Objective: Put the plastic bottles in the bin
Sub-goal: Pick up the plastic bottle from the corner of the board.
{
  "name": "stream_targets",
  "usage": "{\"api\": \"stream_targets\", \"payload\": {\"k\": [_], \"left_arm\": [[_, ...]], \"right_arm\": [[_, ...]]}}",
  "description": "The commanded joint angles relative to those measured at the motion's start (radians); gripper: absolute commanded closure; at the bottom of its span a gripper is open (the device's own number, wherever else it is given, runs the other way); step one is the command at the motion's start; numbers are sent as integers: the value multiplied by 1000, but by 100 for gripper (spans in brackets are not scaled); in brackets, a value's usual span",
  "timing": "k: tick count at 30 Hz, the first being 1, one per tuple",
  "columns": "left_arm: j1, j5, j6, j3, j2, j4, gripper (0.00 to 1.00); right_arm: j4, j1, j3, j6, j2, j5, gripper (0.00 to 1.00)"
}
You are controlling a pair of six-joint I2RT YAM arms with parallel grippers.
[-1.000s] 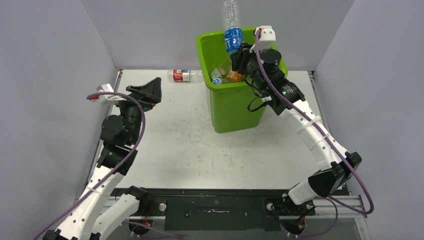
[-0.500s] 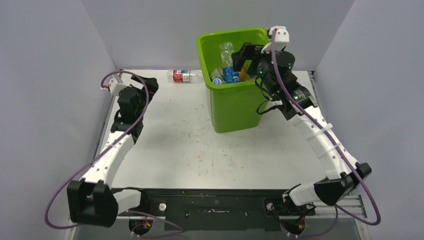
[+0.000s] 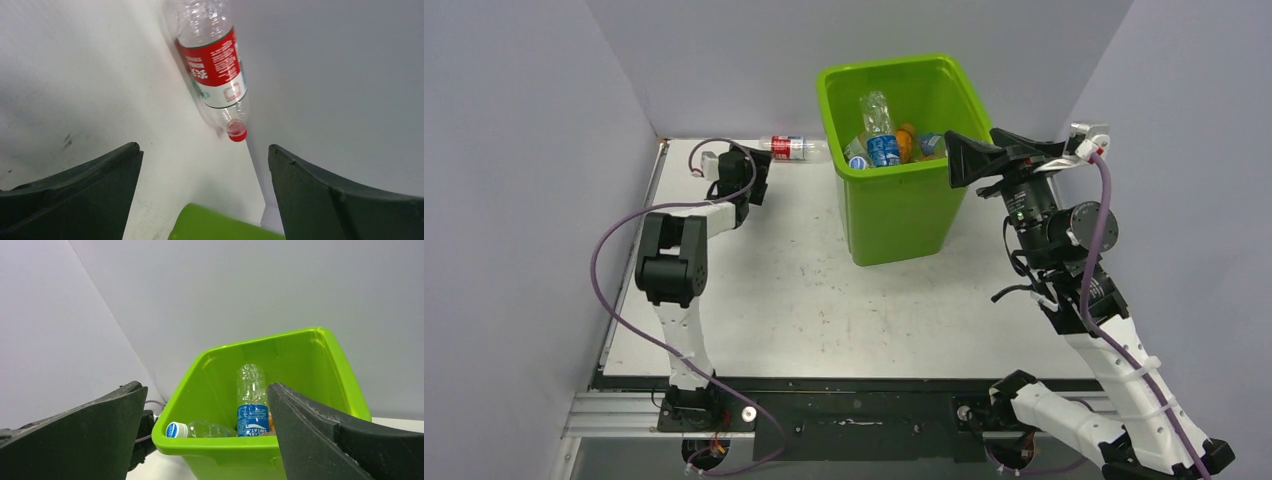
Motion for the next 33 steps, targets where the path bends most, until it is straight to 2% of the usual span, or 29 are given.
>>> {"api": "stream_targets", "payload": {"k": [1, 4, 14, 16, 20, 28, 29, 33], "left_arm": [[-31, -26, -109, 149, 111, 53, 4], [-41, -56, -128, 253, 200, 3, 4], [-77, -73, -120, 791, 560, -327, 4], [-89, -98, -112, 843, 594, -386, 4], [-99, -123, -124, 919, 663, -428, 4], [-113, -139, -148, 1215, 873, -485, 2], [-116, -139, -151, 1247, 898, -479, 2], [-125, -141, -173, 1316, 968, -433, 19]], "right_arm": [[65, 0, -28, 10, 14, 11, 5], [76, 1, -40, 15, 3, 22, 5], [43, 0, -88, 32, -72, 73, 6], [27, 1, -85, 18, -74, 85, 6], [18, 0, -86, -16, -82, 103, 6], [-6, 0, -128, -73, -115, 158, 7], [-9, 0, -134, -78, -119, 167, 7], [-17, 1, -156, -114, -131, 203, 7]]}}
